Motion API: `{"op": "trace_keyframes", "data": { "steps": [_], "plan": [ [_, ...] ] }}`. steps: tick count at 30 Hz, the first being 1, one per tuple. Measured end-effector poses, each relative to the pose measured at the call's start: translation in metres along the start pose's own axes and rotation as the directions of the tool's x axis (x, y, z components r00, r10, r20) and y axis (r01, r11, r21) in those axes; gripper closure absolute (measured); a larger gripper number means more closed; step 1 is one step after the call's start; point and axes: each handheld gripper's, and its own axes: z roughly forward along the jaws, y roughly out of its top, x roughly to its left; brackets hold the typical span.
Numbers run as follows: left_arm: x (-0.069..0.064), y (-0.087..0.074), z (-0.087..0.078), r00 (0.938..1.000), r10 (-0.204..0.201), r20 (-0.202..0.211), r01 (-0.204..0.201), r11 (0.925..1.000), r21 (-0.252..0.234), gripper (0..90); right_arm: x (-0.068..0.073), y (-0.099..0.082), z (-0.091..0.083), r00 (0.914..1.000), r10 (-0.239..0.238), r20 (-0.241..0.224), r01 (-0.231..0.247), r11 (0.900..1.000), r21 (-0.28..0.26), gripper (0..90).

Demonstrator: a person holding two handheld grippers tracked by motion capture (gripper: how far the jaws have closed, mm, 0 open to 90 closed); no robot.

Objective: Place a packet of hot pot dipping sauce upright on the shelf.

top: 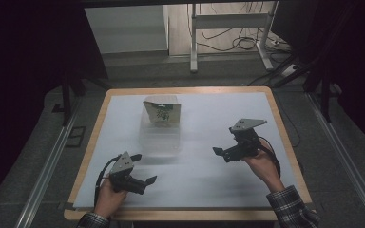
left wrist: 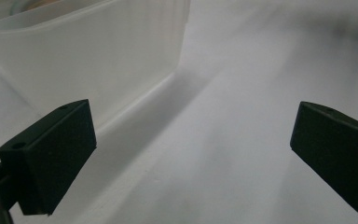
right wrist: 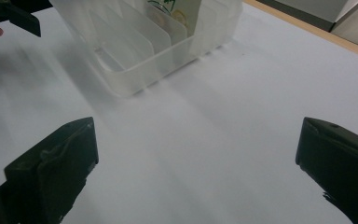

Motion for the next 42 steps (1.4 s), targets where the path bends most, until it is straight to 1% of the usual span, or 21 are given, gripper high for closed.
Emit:
{"op": "trace_keyframes", "data": {
  "steps": [6, 11, 18, 23, 28, 31, 33, 38, 42],
  "plan": [
    [0.0, 0.0, 0.0, 1.0, 0.001, 0.001, -0.001, 1.0, 0.0, 0.3, -0.002, -0.006, -0.012, 0.9997, 0.02, 0.011, -0.019, 0.9998, -0.01, 0.0],
    [0.0, 0.0, 0.0, 1.0, 0.001, 0.0, -0.001, 1.0, -0.001, 0.3, -0.002, -0.011, -0.019, 0.9995, 0.026, 0.02, -0.026, 0.9996, -0.01, 0.0],
    [0.0, 0.0, 0.0, 1.0, 0.003, 0.0, -0.003, 1.0, -0.001, 0.3, -0.001, -0.025, -0.032, 0.9981, 0.041, 0.046, -0.041, 0.9991, -0.005, 0.0],
    [-0.001, 0.001, 0.0, 1.0, 0.004, 0.0, -0.004, 1.0, -0.001, 0.3, -0.001, -0.037, -0.039, 0.9971, 0.057, 0.051, -0.057, 0.9984, -0.006, 0.0],
    [-0.001, 0.001, 0.0, 1.0, 0.005, 0.0, -0.005, 1.0, 0.0, 0.2, 0.0, -0.047, -0.048, 0.9973, 0.057, 0.047, -0.056, 0.9981, -0.028, 0.0],
    [-0.001, 0.001, 0.0, 1.0, 0.006, -0.001, -0.006, 1.0, 0.001, 0.2, 0.0, -0.05, -0.052, 0.9969, 0.053, 0.058, -0.051, 0.9981, -0.034, 0.0],
    [-0.001, 0.001, 0.0, 1.0, 0.007, -0.001, -0.007, 1.0, 0.002, 0.2, 0.0, -0.053, -0.055, 0.9962, 0.063, 0.059, -0.061, 0.9974, -0.04, 0.0],
    [-0.001, 0.001, 0.001, 1.0, 0.007, 0.0, -0.007, 1.0, 0.002, 0.2, 0.0, -0.064, -0.062, 0.9939, 0.073, 0.082, -0.07, 0.9969, -0.037, 0.0],
    [-0.001, 0.0, 0.0, 1.0, 0.005, 0.0, -0.005, 1.0, 0.001, 0.2, -0.001, -0.073, -0.067, 0.9912, 0.074, 0.11, -0.071, 0.997, -0.03, 0.0]
  ]
}}
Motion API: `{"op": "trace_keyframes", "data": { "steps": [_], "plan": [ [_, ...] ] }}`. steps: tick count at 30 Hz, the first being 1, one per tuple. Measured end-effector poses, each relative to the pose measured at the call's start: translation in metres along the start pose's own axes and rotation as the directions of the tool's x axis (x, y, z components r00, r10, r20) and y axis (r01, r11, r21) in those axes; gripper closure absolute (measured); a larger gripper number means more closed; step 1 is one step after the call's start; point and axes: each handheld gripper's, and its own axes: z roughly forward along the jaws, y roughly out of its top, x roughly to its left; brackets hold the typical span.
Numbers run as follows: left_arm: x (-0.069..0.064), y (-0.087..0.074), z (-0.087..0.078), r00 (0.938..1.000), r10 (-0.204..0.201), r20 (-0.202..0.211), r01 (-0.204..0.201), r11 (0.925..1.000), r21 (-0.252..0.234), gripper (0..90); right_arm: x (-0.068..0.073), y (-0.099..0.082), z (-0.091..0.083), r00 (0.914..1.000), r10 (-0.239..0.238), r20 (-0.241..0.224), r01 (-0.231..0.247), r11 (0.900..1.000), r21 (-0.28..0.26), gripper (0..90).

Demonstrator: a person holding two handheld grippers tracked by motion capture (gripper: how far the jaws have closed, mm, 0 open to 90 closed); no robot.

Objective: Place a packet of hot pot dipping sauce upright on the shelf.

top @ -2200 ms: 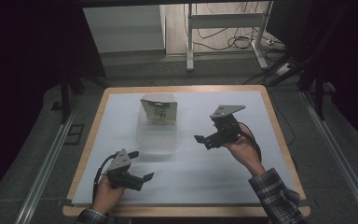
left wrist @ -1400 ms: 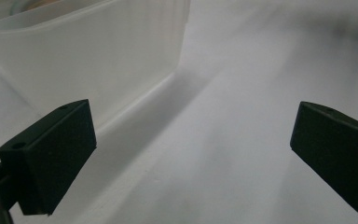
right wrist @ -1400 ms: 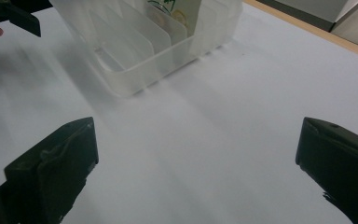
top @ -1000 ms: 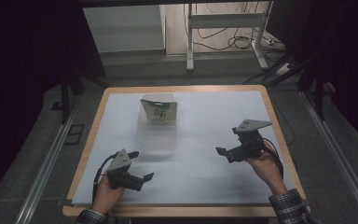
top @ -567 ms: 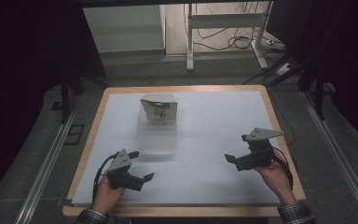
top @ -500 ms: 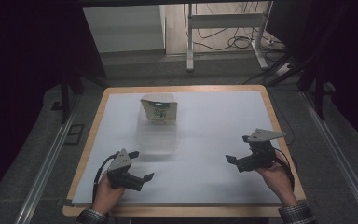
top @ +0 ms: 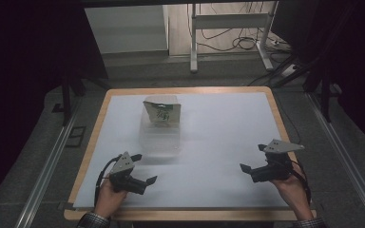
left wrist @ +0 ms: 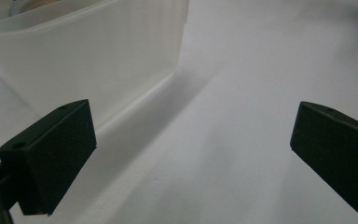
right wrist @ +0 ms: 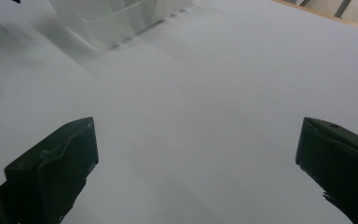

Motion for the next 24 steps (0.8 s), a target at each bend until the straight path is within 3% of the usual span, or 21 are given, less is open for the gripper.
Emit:
{"op": "trace_keyframes", "data": {
  "steps": [20, 24],
  "plan": [
    [0.001, 0.0, 0.001, 1.0, -0.008, 0.003, 0.008, 1.0, 0.004, 0.3, -0.018, -0.045, -0.017, 0.9948, 0.072, 0.072, -0.074, 0.9969, 0.027, 0.0],
    [0.0, 0.0, 0.001, 1.0, -0.006, 0.004, 0.006, 1.0, 0.007, 0.3, -0.023, -0.048, -0.017, 0.9938, 0.093, 0.062, -0.094, 0.9955, 0.013, 0.0]
  ]
}}
